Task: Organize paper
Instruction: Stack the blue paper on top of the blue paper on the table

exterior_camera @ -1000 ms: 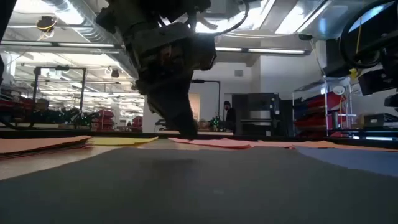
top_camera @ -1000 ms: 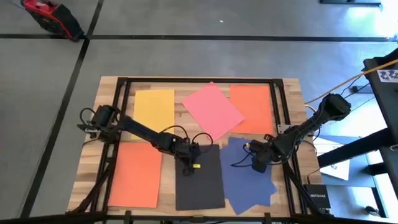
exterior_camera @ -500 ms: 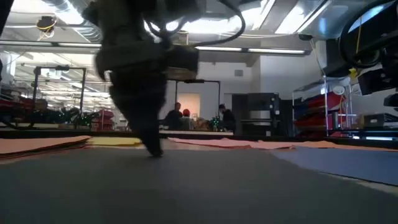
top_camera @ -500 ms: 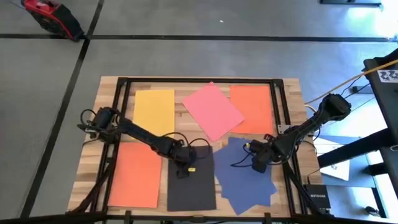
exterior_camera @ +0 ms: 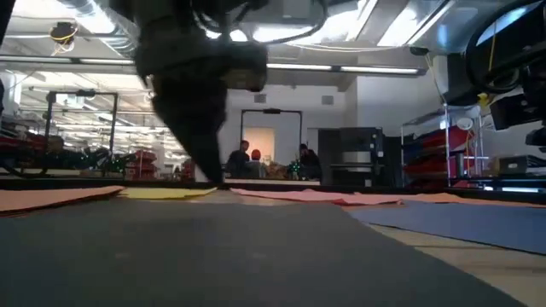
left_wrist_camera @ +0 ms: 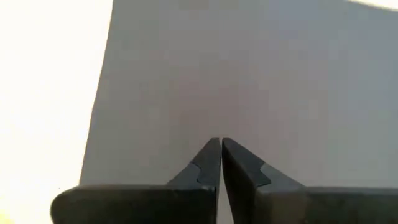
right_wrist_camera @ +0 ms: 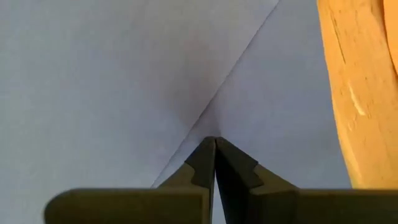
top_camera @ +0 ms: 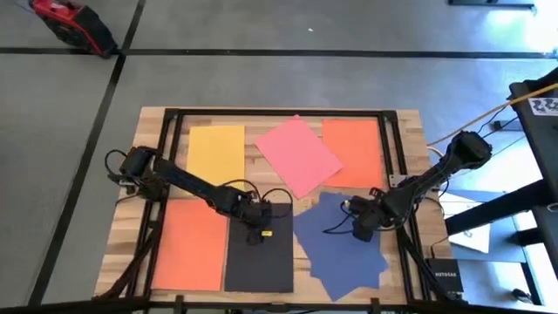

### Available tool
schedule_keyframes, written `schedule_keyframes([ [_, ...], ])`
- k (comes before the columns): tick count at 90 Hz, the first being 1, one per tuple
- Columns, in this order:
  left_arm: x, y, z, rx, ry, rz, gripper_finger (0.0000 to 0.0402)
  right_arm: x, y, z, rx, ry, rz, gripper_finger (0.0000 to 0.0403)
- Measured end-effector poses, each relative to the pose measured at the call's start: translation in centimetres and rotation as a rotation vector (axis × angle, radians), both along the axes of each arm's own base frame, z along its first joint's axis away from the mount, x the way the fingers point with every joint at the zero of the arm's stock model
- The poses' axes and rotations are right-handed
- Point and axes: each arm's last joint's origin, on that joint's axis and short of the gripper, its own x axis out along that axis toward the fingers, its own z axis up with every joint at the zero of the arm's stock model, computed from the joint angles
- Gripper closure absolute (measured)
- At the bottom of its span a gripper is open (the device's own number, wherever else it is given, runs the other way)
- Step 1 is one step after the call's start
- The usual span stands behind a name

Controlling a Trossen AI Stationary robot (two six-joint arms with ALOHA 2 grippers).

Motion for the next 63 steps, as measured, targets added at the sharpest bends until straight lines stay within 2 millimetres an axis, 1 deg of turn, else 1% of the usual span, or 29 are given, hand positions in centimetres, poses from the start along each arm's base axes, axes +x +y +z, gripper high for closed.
schedule_keyframes([
  [9,0.6,0.1,0.3,-0.041,-0.054,-0.026,0.0402,0.0,0.0,0.0,0.0,0.0,0.0,0.0403],
  [23,1.0,0.1,0.5,-0.068,-0.086,-0.057,0.0402,0.1,0.1,0.2,0.0,-0.001,0.001,0.0403],
  [46,1.4,0.0,0.9,-0.087,-0.122,-0.071,0.0402,0.8,0.2,3.0,-0.097,-0.005,0.019,0.0403],
  [53,2.2,-0.2,1.1,-0.082,-0.138,-0.091,0.0402,0.6,0.1,3.3,-0.129,0.005,0.007,0.0403],
  [63,3.7,-0.5,0.8,-0.062,-0.145,-0.131,0.0402,0.1,-0.3,3.2,-0.166,0.053,-0.044,0.0403],
])
